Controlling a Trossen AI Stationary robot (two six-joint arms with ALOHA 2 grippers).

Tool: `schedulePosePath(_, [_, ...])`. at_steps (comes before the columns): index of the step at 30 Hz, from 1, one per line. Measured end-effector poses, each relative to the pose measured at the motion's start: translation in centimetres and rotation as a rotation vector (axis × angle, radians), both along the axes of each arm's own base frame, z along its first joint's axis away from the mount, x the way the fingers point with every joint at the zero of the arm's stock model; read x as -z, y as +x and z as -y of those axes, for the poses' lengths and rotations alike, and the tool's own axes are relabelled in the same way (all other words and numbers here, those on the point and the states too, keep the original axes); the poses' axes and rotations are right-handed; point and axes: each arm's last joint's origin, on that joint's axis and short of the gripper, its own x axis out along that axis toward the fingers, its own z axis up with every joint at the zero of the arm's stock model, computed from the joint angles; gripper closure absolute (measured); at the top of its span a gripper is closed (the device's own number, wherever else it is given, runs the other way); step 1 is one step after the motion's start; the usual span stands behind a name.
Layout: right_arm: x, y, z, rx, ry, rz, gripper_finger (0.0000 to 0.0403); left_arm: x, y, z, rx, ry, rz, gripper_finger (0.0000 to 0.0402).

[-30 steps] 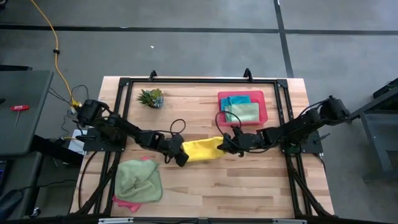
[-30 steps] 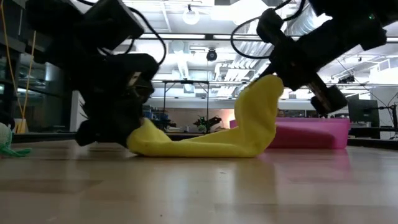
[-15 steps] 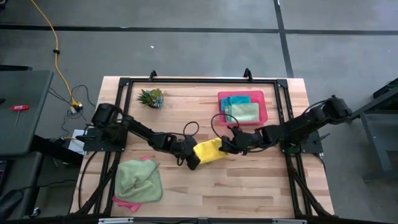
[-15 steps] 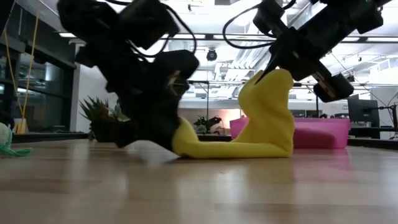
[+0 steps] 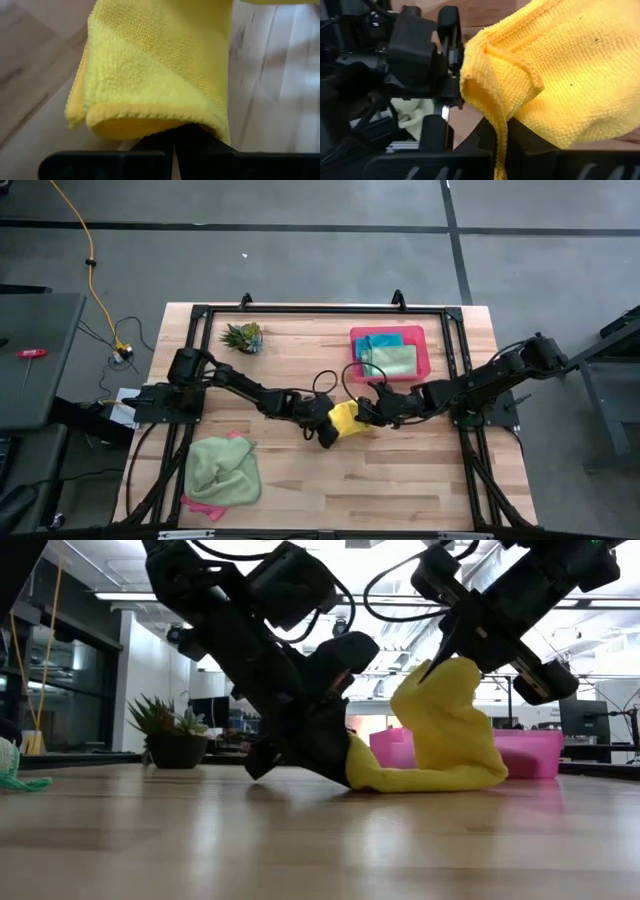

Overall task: Fold microfiber towels
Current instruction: Fold the yellow microfiber cloth

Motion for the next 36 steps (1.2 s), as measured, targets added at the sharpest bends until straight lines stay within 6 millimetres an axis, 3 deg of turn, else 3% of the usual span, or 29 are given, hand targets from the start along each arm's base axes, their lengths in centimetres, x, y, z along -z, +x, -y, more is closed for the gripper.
schedulePosePath(11, [0.3,-0.2,0.5,0.119,-0.02,-0.023,0.0403,-0.6,-0.1,-2.7,-0.007,0.035,0.017,0.0401])
schedulePosePath(21, [0.3,-0.1,1.4,0.186,-0.025,-0.028,0.0403,-0.7,0.0,-2.1,0.009,0.033,0.026,0.0401])
schedulePosePath(36, [2.5,1.9,2.2,0.151,0.009,-0.018,0.0403,-0.8,0.0,-2.2,0.002,0.039,0.028,0.0401])
